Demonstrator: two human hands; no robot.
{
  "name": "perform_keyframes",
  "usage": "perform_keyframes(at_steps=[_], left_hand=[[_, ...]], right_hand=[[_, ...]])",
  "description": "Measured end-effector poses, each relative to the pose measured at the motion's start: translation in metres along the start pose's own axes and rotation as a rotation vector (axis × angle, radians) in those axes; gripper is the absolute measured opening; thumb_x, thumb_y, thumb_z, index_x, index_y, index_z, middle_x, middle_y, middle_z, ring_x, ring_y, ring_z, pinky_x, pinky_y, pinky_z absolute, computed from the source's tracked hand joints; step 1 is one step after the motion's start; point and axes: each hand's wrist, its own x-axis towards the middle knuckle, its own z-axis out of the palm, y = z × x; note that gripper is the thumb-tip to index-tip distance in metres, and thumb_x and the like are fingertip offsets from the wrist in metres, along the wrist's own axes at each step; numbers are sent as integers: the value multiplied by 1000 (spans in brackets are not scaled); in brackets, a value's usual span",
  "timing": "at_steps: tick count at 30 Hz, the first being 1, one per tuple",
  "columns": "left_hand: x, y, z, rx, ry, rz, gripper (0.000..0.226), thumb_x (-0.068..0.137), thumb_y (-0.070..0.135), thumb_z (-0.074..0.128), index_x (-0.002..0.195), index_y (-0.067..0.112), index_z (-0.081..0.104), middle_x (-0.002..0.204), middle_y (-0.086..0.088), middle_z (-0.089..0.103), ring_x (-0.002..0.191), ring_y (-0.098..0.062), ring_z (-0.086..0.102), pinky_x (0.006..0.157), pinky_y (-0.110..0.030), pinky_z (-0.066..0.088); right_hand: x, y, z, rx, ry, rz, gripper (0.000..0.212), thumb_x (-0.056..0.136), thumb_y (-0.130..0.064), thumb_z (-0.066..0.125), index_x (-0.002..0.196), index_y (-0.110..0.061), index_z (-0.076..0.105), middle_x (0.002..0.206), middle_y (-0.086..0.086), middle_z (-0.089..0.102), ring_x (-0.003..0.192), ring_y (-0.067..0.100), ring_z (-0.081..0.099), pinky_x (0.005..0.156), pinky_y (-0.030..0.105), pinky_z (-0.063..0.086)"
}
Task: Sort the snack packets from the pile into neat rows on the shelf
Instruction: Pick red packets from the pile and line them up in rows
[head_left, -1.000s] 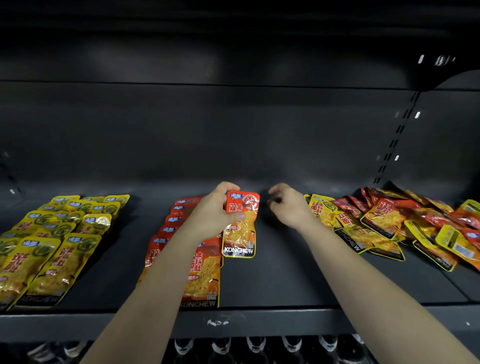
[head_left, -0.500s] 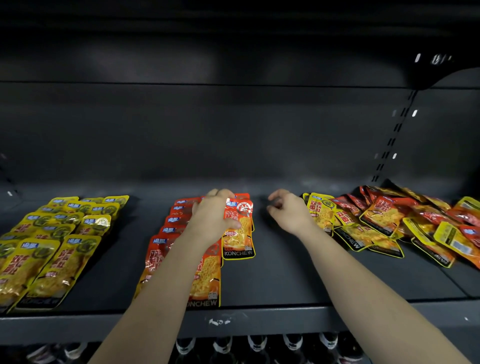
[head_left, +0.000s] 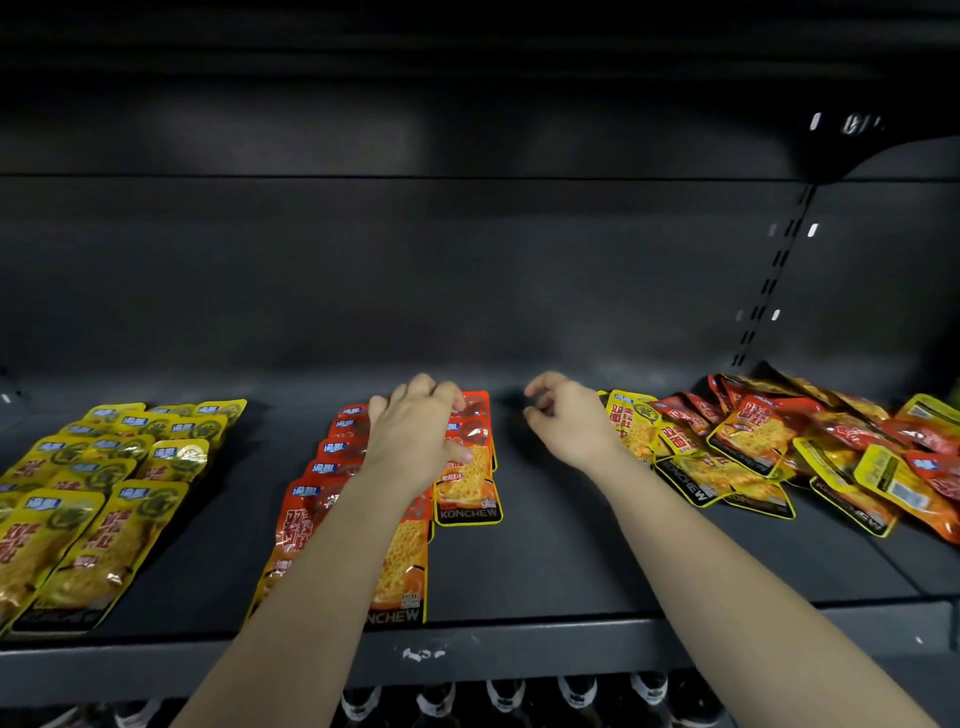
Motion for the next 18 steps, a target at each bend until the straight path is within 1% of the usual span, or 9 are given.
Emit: perform_keyframes(at_steps=[3, 5, 9, 13, 15, 18], left_hand=[[7, 8, -4, 4, 35, 16, 42, 84, 40, 68, 121, 30, 51, 120, 4, 48, 120, -19, 43, 95, -35, 25], [14, 17, -5, 10, 53, 34, 40, 85, 39, 67, 121, 30, 52, 120, 5, 49, 119, -19, 44, 93, -35, 25], [25, 44, 0, 23, 39, 87, 40, 86, 40, 65, 123, 29, 52, 121, 5, 51, 118, -19, 45, 90, -34, 23], [35, 76, 13, 23, 2, 135, 36, 91, 45, 57, 122, 30, 52, 120, 4, 53, 117, -20, 48, 90, -36, 25], [40, 95, 21, 11, -31, 160, 37, 90, 47, 57, 122, 29, 52, 120, 4, 54, 116, -20, 51, 92, -37, 26], [49, 122, 29, -7, -92, 188, 48, 84, 46, 66, 125, 27, 49, 121, 2, 52, 115, -22, 54, 93, -39, 31]], right_hand=[[4, 4, -13, -12, 28, -29, 18, 87, -16, 61, 105, -18, 62, 90, -2, 59, 82, 15, 54, 73, 20, 37], [5, 10, -24, -40, 35, -47, 19, 86, -16, 61, 105, -19, 62, 92, -2, 59, 80, 14, 53, 74, 21, 39], [2, 29, -48, -112, 43, -40, 20, 86, -17, 61, 106, -19, 62, 96, 0, 62, 90, 19, 58, 77, 24, 41], [-1, 51, -70, -161, 70, -9, 20, 84, -16, 61, 103, -20, 64, 100, 3, 65, 95, 22, 61, 80, 27, 44], [-3, 64, -82, -173, 91, -2, 19, 82, -15, 61, 100, -20, 65, 98, 4, 65, 93, 23, 62, 80, 28, 45], [-5, 84, -97, -176, 119, 8, 18, 80, -14, 61, 97, -19, 65, 94, 4, 64, 90, 23, 63, 79, 27, 46]])
